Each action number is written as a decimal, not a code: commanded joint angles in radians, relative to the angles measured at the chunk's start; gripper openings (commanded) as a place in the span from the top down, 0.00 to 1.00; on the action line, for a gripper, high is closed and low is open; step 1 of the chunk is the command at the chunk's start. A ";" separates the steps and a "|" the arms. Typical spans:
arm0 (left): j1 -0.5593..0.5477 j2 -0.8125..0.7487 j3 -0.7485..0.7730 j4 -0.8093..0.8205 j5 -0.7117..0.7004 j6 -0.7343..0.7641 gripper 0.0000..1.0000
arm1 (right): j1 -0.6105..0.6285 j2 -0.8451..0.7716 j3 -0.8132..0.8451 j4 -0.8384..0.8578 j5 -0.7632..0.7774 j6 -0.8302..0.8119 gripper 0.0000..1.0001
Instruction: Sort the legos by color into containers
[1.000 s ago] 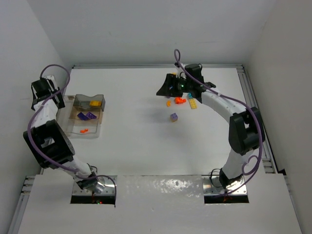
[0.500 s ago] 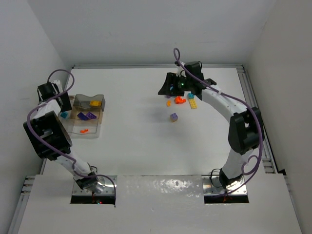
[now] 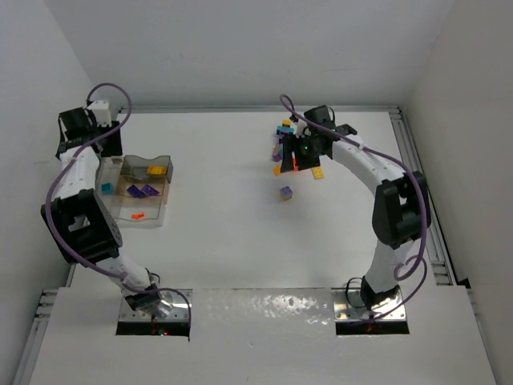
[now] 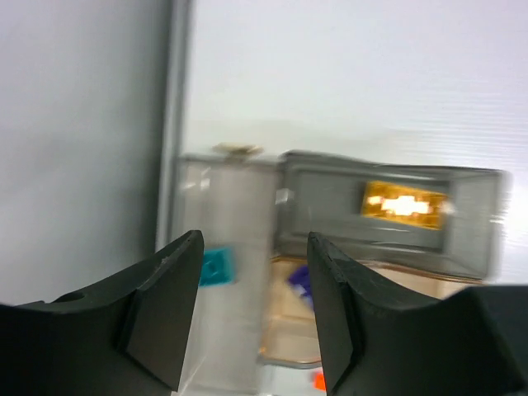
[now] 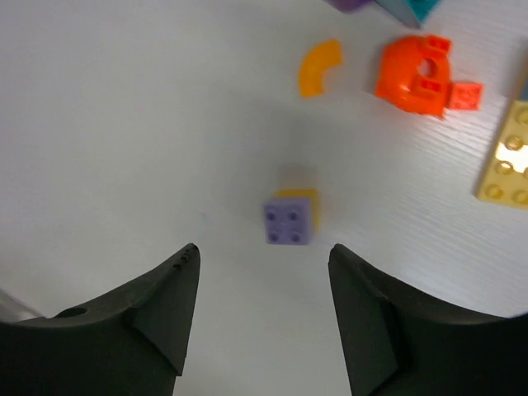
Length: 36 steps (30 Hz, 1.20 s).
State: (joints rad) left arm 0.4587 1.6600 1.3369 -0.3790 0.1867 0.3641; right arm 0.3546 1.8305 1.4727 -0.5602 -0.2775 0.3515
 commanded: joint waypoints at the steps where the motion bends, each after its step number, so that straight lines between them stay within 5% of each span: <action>1: -0.089 -0.039 0.065 -0.103 0.103 0.058 0.49 | 0.032 0.044 0.021 -0.161 0.124 -0.199 0.36; 6: -0.144 -0.031 0.068 -0.121 0.108 0.021 0.49 | 0.181 0.105 0.029 -0.195 0.248 -0.280 0.27; 13: -0.147 -0.045 0.068 -0.146 0.135 0.002 0.49 | 0.182 0.177 0.074 -0.184 0.415 -0.166 0.29; 20: -0.147 -0.048 0.068 -0.156 0.143 0.001 0.49 | 0.181 0.202 0.063 -0.162 0.408 -0.175 0.29; 25: -0.147 -0.048 0.074 -0.156 0.155 -0.002 0.49 | 0.179 0.230 0.077 -0.106 0.356 -0.184 0.42; 36: -0.150 -0.058 0.076 -0.169 0.160 0.002 0.49 | 0.162 0.259 0.107 -0.086 0.316 -0.154 0.55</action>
State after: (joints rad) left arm 0.3046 1.6508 1.3838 -0.5507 0.3260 0.3683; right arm 0.5240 2.0953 1.5436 -0.6708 0.0513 0.1837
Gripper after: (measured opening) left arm 0.508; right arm 0.453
